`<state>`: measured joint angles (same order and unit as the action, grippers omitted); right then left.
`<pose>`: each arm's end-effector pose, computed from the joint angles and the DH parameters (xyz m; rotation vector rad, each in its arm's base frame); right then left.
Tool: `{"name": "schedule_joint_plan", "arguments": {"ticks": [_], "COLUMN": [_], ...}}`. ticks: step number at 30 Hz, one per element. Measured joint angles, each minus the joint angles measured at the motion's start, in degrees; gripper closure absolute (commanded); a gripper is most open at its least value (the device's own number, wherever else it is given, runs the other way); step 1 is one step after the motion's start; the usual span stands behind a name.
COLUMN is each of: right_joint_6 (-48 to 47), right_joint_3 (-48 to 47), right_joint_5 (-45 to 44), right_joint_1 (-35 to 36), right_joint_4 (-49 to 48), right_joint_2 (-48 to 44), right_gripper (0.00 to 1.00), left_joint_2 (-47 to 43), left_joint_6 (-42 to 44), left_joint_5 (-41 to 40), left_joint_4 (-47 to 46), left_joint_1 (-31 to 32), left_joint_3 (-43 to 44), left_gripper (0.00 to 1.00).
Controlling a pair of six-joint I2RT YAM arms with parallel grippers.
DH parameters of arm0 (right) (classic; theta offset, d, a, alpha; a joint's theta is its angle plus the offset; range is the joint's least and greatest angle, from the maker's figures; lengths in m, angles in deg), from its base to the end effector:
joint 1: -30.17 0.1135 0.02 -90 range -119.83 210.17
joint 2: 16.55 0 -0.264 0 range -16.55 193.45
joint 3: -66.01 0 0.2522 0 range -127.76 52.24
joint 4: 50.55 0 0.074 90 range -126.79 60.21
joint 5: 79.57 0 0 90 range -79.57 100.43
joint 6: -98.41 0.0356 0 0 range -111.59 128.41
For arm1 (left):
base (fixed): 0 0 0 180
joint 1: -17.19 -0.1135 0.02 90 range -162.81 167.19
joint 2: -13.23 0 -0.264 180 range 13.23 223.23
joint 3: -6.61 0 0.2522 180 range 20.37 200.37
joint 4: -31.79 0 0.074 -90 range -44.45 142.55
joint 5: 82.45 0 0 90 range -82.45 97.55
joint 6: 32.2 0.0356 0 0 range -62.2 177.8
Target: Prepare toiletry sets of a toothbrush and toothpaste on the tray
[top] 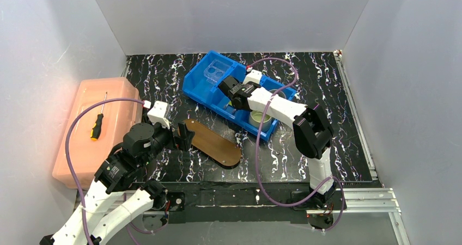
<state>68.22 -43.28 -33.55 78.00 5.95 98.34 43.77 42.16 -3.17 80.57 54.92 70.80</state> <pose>0.3061 0.3012 0.2403 0.4593 2.2143 -0.0852 0.0893 -0.0607 0.3590 0.2243 1.8437 -0.4816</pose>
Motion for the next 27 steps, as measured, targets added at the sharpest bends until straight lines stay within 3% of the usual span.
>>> {"name": "schedule_joint_plan", "arguments": {"ticks": [7, 27], "right_joint_6": [-1.2, -21.6], "right_joint_3": [-0.1, 1.5], "right_joint_5": [0.2, 5.7], "right_joint_1": [-0.2, -3.4], "right_joint_4": [0.0, -6.6], "right_joint_2": [0.0, -1.0], "right_gripper": [0.99, 0.99], "left_joint_2": [0.1, 0.8], "left_joint_6": [0.0, 0.0], "left_joint_5": [0.0, 0.0], "left_joint_4": [0.0, 0.0], "left_joint_1": [0.0, 0.0], "left_joint_3": [0.0, 0.0], "left_gripper": [0.0, 0.01]}}
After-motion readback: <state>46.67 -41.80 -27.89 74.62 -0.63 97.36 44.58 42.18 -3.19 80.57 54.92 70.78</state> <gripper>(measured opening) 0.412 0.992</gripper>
